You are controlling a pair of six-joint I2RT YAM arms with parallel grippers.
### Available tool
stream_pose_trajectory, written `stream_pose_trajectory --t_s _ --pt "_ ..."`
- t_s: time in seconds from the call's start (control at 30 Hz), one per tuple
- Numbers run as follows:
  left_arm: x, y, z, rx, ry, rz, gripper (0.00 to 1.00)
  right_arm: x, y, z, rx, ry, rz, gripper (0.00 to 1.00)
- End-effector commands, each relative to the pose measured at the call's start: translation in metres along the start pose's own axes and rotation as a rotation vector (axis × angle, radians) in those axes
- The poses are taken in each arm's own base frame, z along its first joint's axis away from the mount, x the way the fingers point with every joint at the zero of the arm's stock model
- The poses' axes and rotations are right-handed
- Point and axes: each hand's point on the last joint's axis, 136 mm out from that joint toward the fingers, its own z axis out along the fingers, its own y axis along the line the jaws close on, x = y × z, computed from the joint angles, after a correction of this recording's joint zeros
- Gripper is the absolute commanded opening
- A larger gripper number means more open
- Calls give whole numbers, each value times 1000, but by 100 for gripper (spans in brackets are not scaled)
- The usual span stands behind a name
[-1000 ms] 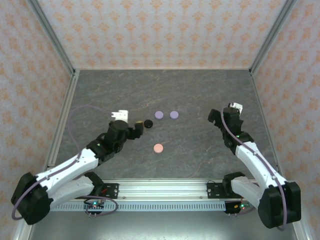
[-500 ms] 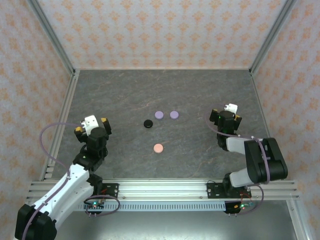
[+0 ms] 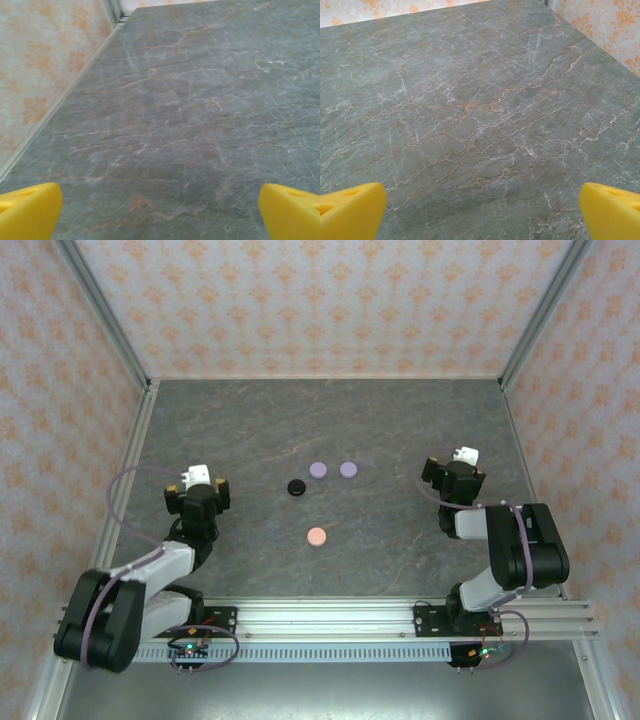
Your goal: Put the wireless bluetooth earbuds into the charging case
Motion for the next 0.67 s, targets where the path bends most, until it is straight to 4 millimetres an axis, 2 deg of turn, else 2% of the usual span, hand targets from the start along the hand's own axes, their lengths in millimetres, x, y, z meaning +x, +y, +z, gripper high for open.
stream_pose_trajectory --t_s 0.0,0.1,0.17,0.27,0.63 --pt "-49 -26 13 115 -139 -5 100 -14 4 0 -21 -37 24 99" --pt "-41 -44 31 195 -125 -14 99 -13 4 0 -20 -35 23 99" --pt "-33 -45 46 182 -100 -27 100 -14 4 0 -20 -37 24 99" --pt "-32 -39 56 206 -38 -73 100 -14 4 0 -20 -37 24 99" --pt "-31 -39 56 205 -33 -72 100 -13 5 0 -21 -34 22 99"
